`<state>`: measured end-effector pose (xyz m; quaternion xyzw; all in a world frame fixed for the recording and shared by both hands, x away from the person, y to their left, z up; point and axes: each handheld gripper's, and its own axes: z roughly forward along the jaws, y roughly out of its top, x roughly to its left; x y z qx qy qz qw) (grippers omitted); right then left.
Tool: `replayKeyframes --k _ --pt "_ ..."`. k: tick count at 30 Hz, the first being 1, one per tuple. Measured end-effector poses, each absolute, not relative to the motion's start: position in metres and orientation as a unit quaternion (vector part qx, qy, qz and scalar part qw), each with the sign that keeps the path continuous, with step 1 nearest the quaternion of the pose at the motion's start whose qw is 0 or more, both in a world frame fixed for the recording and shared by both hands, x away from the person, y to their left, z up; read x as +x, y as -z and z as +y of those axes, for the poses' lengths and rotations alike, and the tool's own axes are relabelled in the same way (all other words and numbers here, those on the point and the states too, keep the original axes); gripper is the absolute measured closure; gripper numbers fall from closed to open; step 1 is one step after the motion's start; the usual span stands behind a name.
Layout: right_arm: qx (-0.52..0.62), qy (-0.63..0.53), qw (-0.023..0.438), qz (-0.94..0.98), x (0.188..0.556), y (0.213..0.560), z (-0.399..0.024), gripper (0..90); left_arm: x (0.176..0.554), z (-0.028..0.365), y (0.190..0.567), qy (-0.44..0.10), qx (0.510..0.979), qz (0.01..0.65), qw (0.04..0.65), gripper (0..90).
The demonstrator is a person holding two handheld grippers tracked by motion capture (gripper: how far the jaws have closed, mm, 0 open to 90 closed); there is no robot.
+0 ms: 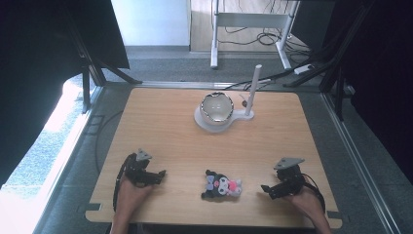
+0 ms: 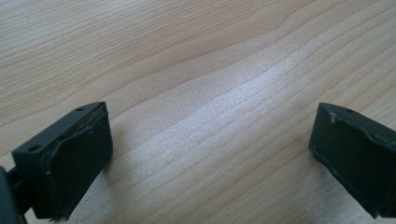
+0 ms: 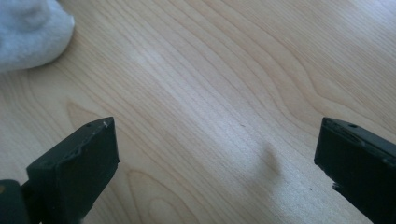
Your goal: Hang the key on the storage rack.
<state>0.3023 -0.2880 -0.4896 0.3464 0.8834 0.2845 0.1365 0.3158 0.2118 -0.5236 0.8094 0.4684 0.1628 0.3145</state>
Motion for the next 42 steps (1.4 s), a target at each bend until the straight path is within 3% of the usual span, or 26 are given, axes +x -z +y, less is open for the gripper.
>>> replayKeyframes --k 42 --pt "0.173 -0.122 0.038 0.977 0.315 0.467 -0.188 4.9 0.316 0.212 0.524 -0.163 0.810 0.468 0.314 0.0"
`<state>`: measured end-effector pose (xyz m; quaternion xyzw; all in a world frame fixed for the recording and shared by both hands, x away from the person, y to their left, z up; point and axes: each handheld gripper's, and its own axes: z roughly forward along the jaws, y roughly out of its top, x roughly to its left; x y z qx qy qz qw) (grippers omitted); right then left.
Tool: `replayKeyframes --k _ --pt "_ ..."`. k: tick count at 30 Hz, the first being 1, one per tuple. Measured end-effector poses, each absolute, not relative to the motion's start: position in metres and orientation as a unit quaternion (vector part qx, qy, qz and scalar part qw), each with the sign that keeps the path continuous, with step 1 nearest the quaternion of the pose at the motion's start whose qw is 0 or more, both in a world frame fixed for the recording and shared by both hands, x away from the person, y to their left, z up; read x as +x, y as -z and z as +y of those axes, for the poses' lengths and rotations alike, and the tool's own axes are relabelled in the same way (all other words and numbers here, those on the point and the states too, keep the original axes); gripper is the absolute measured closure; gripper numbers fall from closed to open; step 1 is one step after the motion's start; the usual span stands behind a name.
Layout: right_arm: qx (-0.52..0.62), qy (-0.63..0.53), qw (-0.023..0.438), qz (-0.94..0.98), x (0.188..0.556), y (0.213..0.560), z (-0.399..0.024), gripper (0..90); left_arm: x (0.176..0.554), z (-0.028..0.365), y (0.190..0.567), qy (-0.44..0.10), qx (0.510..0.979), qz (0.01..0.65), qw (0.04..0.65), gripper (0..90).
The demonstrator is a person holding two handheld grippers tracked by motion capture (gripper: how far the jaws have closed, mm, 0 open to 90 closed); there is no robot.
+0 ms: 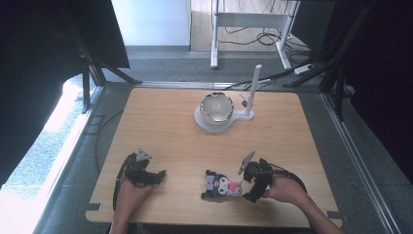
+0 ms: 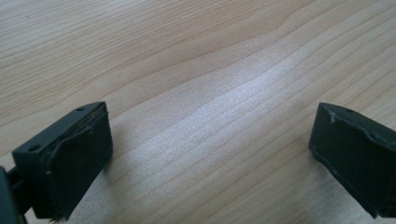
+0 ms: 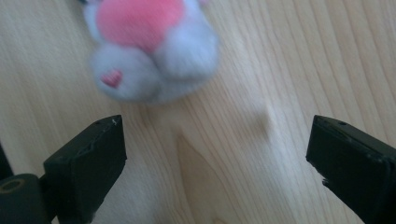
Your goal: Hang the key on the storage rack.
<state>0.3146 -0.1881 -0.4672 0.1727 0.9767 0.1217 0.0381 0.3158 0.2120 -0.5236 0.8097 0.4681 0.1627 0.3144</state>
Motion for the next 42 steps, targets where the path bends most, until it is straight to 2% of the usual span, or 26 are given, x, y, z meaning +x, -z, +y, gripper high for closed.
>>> replayKeyframes --k 13,24,26,27,32,42 --pt "0.123 -0.108 0.021 0.986 0.314 0.466 -0.156 8.2 0.316 0.212 0.524 -0.162 0.810 0.468 0.314 0.0" --pt "0.089 -0.079 0.007 0.993 0.314 0.473 -0.128 21.0 0.316 0.212 0.523 -0.164 0.807 0.470 0.316 0.9" --pt "0.083 -0.068 0.004 0.994 0.314 0.476 -0.121 28.3 0.315 0.213 0.523 -0.164 0.807 0.471 0.317 1.6" --pt "0.083 -0.068 0.004 0.994 0.314 0.476 -0.121 28.3 0.315 0.213 0.523 -0.164 0.807 0.471 0.317 1.6" --pt "0.067 -0.050 0.008 0.996 0.315 0.477 -0.116 41.3 0.315 0.213 0.523 -0.164 0.807 0.471 0.317 1.6" --pt "0.065 -0.054 0.014 0.996 0.316 0.466 -0.114 45.5 0.315 0.213 0.523 -0.165 0.806 0.472 0.315 1.1"
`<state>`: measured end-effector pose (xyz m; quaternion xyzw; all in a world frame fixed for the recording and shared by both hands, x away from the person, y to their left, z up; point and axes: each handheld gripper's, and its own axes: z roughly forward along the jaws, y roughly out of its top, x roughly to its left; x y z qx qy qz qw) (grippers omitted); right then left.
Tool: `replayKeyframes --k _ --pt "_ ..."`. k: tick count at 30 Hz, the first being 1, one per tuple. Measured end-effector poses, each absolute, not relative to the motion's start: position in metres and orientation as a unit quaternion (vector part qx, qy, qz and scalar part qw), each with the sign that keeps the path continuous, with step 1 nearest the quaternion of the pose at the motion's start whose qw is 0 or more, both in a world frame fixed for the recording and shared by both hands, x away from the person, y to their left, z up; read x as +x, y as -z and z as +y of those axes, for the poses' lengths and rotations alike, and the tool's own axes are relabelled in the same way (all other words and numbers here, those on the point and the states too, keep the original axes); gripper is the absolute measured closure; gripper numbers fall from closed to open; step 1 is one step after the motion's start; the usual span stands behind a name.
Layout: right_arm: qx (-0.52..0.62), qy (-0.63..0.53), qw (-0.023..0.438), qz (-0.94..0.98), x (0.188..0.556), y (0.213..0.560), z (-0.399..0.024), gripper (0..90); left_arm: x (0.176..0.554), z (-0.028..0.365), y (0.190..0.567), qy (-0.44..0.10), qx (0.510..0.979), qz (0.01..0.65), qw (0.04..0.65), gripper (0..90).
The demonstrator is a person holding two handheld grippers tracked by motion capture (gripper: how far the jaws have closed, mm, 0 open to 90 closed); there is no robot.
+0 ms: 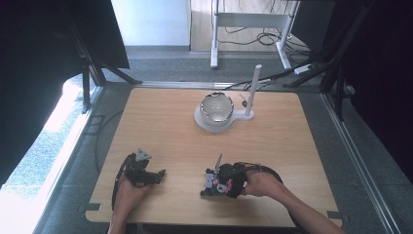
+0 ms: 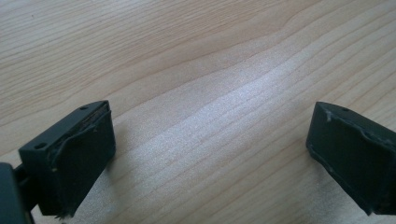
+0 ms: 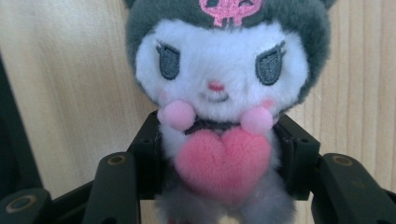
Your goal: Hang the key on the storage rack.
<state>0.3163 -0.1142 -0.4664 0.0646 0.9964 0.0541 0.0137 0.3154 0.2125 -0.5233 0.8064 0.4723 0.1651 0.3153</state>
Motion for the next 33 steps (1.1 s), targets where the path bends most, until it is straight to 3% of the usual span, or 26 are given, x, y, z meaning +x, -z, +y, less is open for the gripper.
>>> replayKeyframes --k 33 --pt "0.123 -0.087 0.015 0.988 0.346 0.404 -0.164 45.7 0.313 0.213 0.523 -0.169 0.801 0.480 0.314 3.7"
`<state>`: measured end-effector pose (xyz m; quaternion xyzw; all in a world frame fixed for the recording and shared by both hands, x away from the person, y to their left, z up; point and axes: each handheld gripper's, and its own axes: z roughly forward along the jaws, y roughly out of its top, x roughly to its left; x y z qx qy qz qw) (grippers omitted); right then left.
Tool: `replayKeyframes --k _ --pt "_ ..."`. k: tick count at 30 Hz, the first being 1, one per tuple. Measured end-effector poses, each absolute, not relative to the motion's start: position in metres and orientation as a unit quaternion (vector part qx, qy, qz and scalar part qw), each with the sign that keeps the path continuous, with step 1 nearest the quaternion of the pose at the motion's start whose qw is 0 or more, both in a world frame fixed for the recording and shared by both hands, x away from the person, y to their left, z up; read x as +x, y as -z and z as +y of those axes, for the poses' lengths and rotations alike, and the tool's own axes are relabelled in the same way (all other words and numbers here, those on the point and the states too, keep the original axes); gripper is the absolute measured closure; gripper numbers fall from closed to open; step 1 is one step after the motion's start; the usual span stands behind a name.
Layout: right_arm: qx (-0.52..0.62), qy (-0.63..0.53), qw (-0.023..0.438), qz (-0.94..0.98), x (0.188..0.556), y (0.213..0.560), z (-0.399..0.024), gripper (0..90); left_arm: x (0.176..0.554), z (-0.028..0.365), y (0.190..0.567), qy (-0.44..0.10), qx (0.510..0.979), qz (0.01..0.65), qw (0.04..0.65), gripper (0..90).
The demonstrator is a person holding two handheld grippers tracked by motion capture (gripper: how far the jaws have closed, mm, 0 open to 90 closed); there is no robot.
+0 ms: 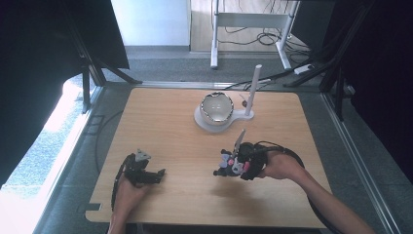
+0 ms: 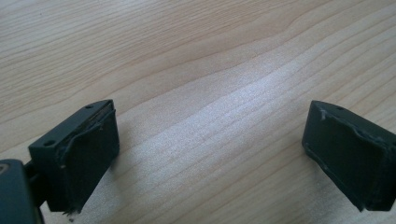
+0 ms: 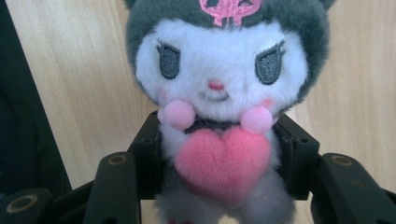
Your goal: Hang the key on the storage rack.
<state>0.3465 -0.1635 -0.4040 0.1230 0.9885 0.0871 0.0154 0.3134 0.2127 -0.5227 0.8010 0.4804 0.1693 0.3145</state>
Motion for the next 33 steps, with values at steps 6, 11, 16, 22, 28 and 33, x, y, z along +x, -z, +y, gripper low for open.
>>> replayKeyframes --k 6,11,16,22,28,33 --pt "0.137 -0.095 0.019 0.986 0.354 0.393 -0.174 45.7 0.313 0.213 0.523 -0.170 0.799 0.482 0.316 3.8" --pt "0.158 -0.096 0.023 0.983 0.361 0.386 -0.185 45.7 0.313 0.212 0.523 -0.171 0.799 0.482 0.316 3.8" --pt "0.171 -0.102 0.023 0.980 0.365 0.381 -0.191 45.7 0.314 0.213 0.523 -0.171 0.799 0.484 0.314 3.2" --pt "0.186 -0.107 0.023 0.976 0.373 0.375 -0.200 45.7 0.315 0.213 0.523 -0.172 0.796 0.492 0.307 0.0" --pt "0.201 -0.111 0.025 0.973 0.382 0.370 -0.210 45.7 0.315 0.213 0.523 -0.172 0.796 0.492 0.307 0.0" --pt "0.217 -0.113 0.029 0.969 0.389 0.362 -0.218 45.7 0.315 0.213 0.523 -0.172 0.796 0.492 0.306 0.0"
